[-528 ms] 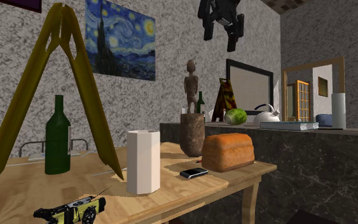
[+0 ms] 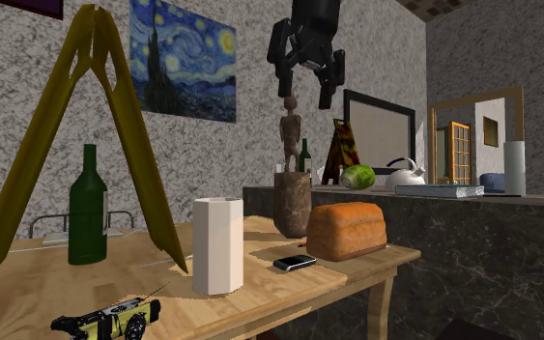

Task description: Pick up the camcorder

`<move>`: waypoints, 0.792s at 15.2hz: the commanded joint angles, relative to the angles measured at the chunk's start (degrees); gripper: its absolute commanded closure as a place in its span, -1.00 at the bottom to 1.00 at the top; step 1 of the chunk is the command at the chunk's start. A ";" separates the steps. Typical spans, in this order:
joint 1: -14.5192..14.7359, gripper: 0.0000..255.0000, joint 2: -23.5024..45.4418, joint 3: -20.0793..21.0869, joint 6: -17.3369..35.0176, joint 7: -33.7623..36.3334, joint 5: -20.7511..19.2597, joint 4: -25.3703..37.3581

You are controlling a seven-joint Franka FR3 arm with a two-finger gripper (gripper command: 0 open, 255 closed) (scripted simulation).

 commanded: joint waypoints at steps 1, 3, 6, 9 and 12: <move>0.47 -1.00 1.17 1.85 3.55 1.49 0.55 -1.96; 0.93 -1.00 2.92 3.85 7.26 3.12 1.03 -3.60; 1.45 -1.00 6.25 6.96 12.93 5.67 1.50 -5.48; 1.71 -1.00 10.44 10.16 18.65 8.49 1.46 -6.63; 1.55 -1.00 15.44 13.52 24.33 11.71 0.65 -7.01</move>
